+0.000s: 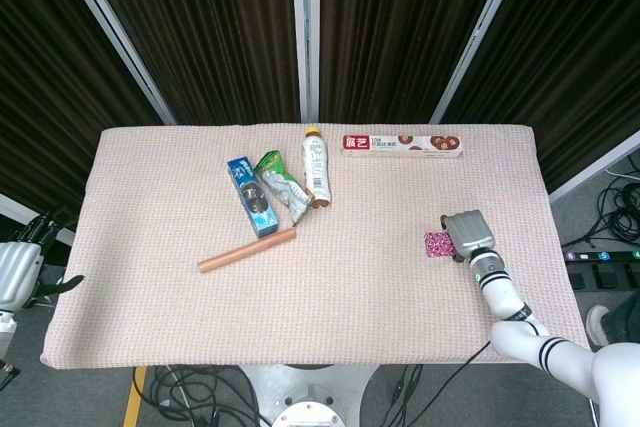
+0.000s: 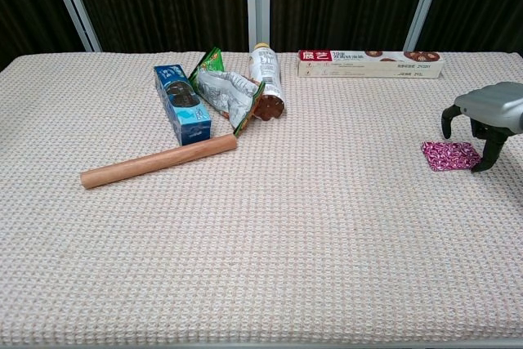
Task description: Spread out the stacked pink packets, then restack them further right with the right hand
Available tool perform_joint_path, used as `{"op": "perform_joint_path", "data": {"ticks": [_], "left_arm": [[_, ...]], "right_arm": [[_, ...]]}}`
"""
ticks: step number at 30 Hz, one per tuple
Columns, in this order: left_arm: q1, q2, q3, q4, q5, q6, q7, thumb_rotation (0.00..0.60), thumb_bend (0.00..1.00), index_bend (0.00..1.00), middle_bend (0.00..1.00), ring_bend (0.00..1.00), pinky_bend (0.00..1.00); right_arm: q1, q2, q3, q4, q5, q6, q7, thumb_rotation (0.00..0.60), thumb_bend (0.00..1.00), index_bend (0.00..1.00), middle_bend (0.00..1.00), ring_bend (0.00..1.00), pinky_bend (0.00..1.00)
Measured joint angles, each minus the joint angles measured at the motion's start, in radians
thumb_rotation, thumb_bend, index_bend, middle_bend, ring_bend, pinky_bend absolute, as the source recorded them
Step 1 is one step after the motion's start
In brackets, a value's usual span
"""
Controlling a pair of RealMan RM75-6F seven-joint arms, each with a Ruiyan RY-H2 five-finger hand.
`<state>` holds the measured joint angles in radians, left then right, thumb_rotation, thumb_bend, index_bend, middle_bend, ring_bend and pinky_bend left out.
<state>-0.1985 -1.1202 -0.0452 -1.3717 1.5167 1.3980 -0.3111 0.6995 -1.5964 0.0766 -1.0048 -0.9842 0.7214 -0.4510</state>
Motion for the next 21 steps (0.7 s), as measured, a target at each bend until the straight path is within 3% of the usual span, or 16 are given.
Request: {"op": "perform_joint_path", "data": {"ticks": [14,18,21], "left_arm": [[0.000,0.009,-0.003,-0.018,0.004,0.011,0.006,0.600,0.02,0.24,0.18,0.17,0.30],[0.002,0.012,-0.004,-0.023,0.004,0.014,0.010,0.600,0.02,0.24,0.18,0.17,0.30],[0.002,0.013,-0.003,-0.025,0.003,0.012,0.013,0.600,0.02,0.24,0.18,0.17,0.30]], "right_arm": [[-0.006,0.032,0.010,-0.056,-0.009,0.022,0.000,0.600,0.00,0.35,1.00,1.00,0.96],[-0.019,0.072,0.020,-0.133,-0.029,0.058,0.028,0.597,0.00,0.35,1.00,0.99,0.93],[-0.041,0.121,0.037,-0.217,-0.073,0.125,0.095,0.553,0.00,0.37,1.00,0.94,0.89]]}}
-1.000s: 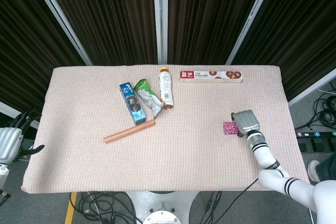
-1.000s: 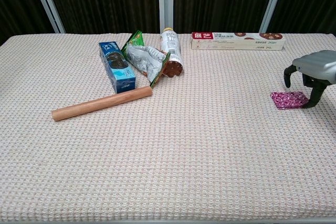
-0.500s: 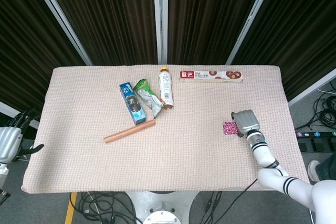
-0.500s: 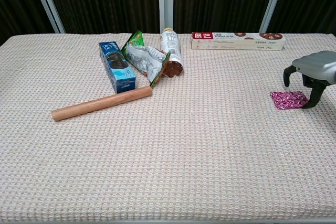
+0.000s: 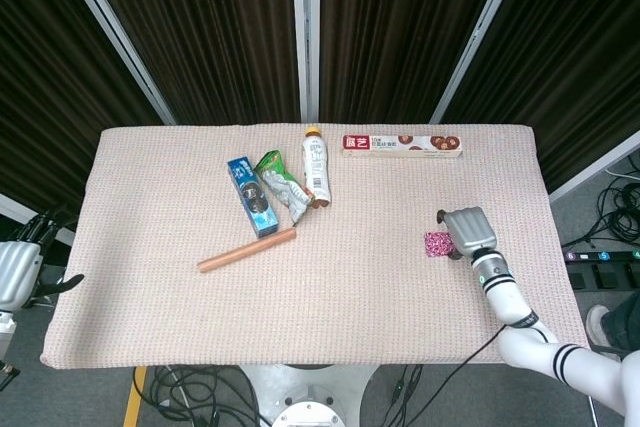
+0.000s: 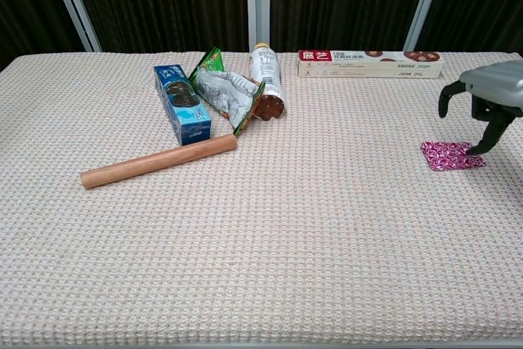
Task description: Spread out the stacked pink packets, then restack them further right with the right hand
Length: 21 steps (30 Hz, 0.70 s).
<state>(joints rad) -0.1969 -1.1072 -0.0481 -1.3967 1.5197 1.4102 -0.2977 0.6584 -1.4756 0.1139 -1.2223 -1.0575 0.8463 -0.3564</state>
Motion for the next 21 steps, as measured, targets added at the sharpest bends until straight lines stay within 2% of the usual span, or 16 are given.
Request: {"op": "perform_joint_path", "data": {"ticks": [2,4,5,6,7,8,9,10,12,14,21], "left_arm": [[-0.001,-0.001,0.000,-0.001,0.000,-0.001,0.004,0.600,0.02,0.24,0.18,0.17,0.30],[-0.002,-0.002,-0.002,-0.001,0.000,-0.001,0.008,0.600,0.02,0.24,0.18,0.17,0.30],[-0.003,-0.003,-0.003,0.000,-0.001,0.000,0.012,0.600,0.02,0.24,0.18,0.17,0.30],[-0.003,-0.004,-0.003,0.000,-0.001,0.001,0.015,0.600,0.02,0.24,0.18,0.17,0.30],[-0.003,-0.005,-0.004,0.001,-0.001,0.002,0.018,0.600,0.02,0.24,0.18,0.17,0.30],[-0.002,-0.006,-0.005,0.001,-0.002,0.004,0.021,0.600,0.02,0.24,0.18,0.17,0.30],[-0.002,-0.007,-0.005,0.002,-0.002,0.005,0.022,0.600,0.02,0.24,0.18,0.17,0.29],[-0.002,-0.008,-0.005,0.003,-0.002,0.006,0.024,0.600,0.02,0.24,0.18,0.17,0.30],[-0.001,-0.010,-0.005,0.005,0.000,0.009,0.027,0.600,0.02,0.24,0.18,0.17,0.30],[-0.001,-0.014,-0.005,0.010,0.002,0.012,0.028,0.600,0.02,0.24,0.18,0.17,0.30],[0.000,-0.028,-0.005,0.021,0.005,0.019,0.030,0.600,0.02,0.24,0.18,0.17,0.29]], "right_arm": [[-0.018,0.031,0.015,-0.045,-0.036,0.060,0.054,0.507,0.00,0.39,0.96,0.84,0.82],[-0.042,0.069,0.035,-0.091,-0.080,0.142,0.119,0.432,0.00,0.39,0.78,0.64,0.75],[-0.054,0.086,0.043,-0.107,-0.098,0.179,0.143,0.370,0.00,0.37,0.63,0.48,0.68],[-0.070,0.110,0.053,-0.127,-0.120,0.228,0.168,0.298,0.00,0.32,0.48,0.32,0.55],[-0.084,0.129,0.060,-0.140,-0.134,0.264,0.180,0.254,0.00,0.28,0.39,0.22,0.43],[-0.100,0.150,0.065,-0.153,-0.145,0.296,0.185,0.190,0.00,0.22,0.27,0.11,0.26],[-0.121,0.178,0.069,-0.171,-0.154,0.332,0.182,0.137,0.00,0.15,0.19,0.04,0.13],[-0.136,0.197,0.069,-0.185,-0.157,0.349,0.174,0.107,0.00,0.11,0.13,0.01,0.06],[-0.170,0.232,0.063,-0.220,-0.159,0.370,0.148,0.062,0.00,0.05,0.07,0.00,0.00],[-0.196,0.247,0.052,-0.241,-0.164,0.387,0.133,0.052,0.00,0.03,0.04,0.00,0.00],[-0.306,0.268,0.001,-0.264,-0.232,0.534,0.106,0.044,0.00,0.02,0.03,0.00,0.00]]}}
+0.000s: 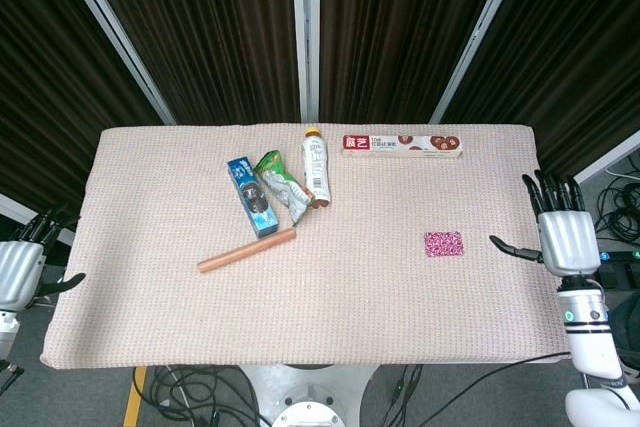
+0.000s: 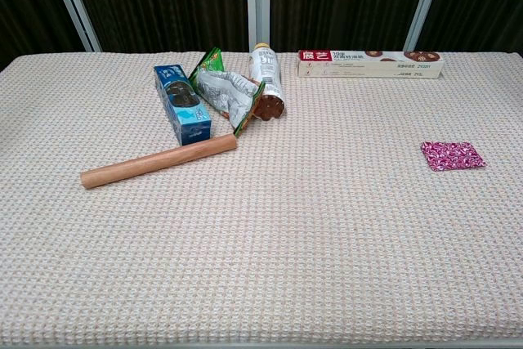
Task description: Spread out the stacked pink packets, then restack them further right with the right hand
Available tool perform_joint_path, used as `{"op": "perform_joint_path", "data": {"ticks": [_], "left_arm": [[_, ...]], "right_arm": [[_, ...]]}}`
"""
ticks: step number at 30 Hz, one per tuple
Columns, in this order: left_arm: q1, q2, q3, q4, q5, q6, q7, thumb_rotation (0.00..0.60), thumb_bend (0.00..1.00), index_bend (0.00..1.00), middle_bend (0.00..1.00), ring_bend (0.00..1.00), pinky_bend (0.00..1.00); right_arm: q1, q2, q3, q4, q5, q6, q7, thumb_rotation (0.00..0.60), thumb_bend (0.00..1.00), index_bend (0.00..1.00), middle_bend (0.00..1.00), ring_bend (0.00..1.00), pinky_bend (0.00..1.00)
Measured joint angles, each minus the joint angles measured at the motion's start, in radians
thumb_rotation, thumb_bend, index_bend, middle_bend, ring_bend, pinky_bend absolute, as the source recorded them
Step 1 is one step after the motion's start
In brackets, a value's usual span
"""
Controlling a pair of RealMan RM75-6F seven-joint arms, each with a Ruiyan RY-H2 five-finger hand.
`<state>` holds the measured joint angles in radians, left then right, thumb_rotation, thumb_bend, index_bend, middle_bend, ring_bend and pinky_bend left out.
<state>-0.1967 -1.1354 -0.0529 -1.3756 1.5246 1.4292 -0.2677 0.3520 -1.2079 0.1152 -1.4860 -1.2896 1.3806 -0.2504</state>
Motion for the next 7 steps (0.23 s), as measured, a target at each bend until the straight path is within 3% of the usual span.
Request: {"op": "perform_joint_path", "data": {"ticks": [7], "left_arm": [[-0.004,0.000,0.000,-0.003,0.004,-0.002,0.003,0.600,0.02,0.24,0.18,0.17,0.29]], "right_arm": [[-0.043,0.017,-0.028,-0.026,-0.012,-0.005,-0.009,0.045,0.00,0.03,0.03,0.00,0.00]]}}
